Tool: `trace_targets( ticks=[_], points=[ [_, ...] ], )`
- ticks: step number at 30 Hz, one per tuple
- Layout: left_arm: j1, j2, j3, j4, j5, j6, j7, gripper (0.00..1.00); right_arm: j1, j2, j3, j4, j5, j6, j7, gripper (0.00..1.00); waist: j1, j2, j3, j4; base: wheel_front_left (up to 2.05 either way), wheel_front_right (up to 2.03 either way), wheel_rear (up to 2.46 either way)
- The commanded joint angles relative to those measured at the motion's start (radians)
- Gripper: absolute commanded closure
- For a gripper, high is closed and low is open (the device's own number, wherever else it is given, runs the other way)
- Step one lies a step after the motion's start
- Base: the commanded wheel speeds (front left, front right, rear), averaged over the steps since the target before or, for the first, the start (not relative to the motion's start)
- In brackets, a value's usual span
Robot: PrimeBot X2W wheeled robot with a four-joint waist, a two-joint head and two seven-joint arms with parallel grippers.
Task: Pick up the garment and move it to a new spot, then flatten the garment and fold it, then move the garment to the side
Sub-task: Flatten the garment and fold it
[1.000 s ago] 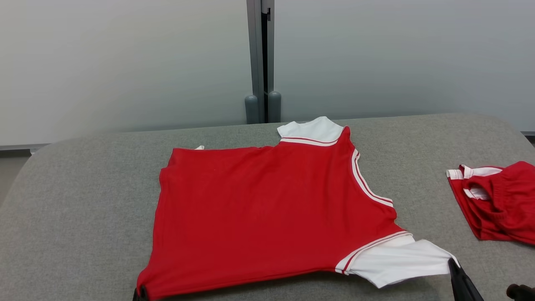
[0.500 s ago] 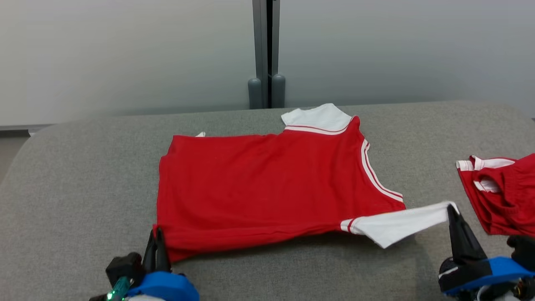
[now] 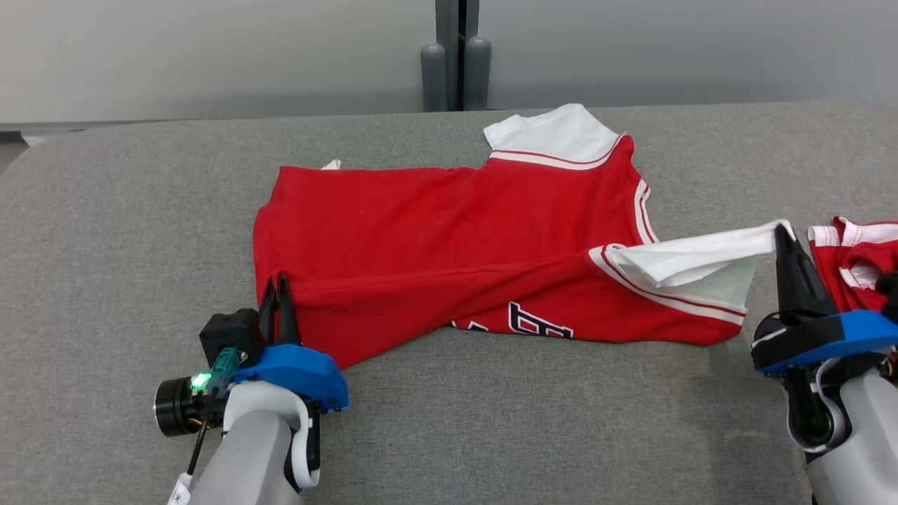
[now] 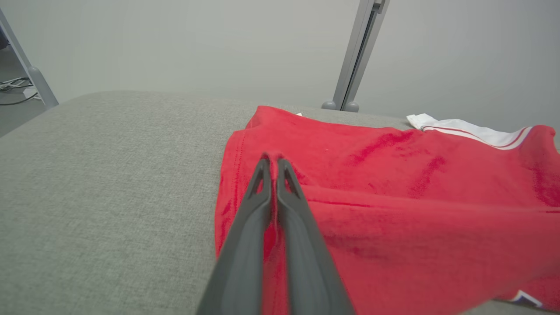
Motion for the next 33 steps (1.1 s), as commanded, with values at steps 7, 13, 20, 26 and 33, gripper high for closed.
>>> trace_targets(
  ticks=[7, 13, 20, 26, 33],
  points=[
    [-0.071, 0.001, 0.028, 0.028, 0.025, 0.018, -0.004, 1.0, -0.1, -0.031, 0.008, 0.033, -0.017, 0.0, -0.003, 1.0, -0.0003, -0.0003, 0.055, 0.012, 0.0, 0.0, 0.0],
    [-0.142, 0.009, 0.034, 0.083, 0.075, -0.004, -0.004, 1.0, -0.158, -0.041, 0.051, 0.062, -0.033, 0.0, -0.003, 1.0, -0.0003, -0.0003, 0.089, 0.017, 0.0, 0.0, 0.0],
    [-0.196, 0.004, 0.036, 0.148, 0.09, -0.014, -0.004, 1.0, -0.188, -0.029, 0.075, 0.099, -0.049, 0.0, -0.003, 1.0, -0.0003, -0.0003, 0.106, 0.02, 0.0, 0.0, 0.0],
    [-0.196, 0.003, 0.044, 0.15, 0.103, -0.011, -0.004, 1.0, -0.194, -0.028, 0.069, 0.113, -0.06, 0.0, -0.003, 1.0, -0.0003, -0.0003, 0.11, 0.024, 0.0, 0.0, 0.0],
    [-0.168, 0.001, 0.07, 0.1, 0.11, 0.01, -0.004, 0.0, -0.192, -0.011, 0.039, 0.082, -0.059, 0.0, -0.003, 0.0, -0.0003, -0.0003, 0.11, 0.022, 0.0, 0.0, 0.0]
  ],
)
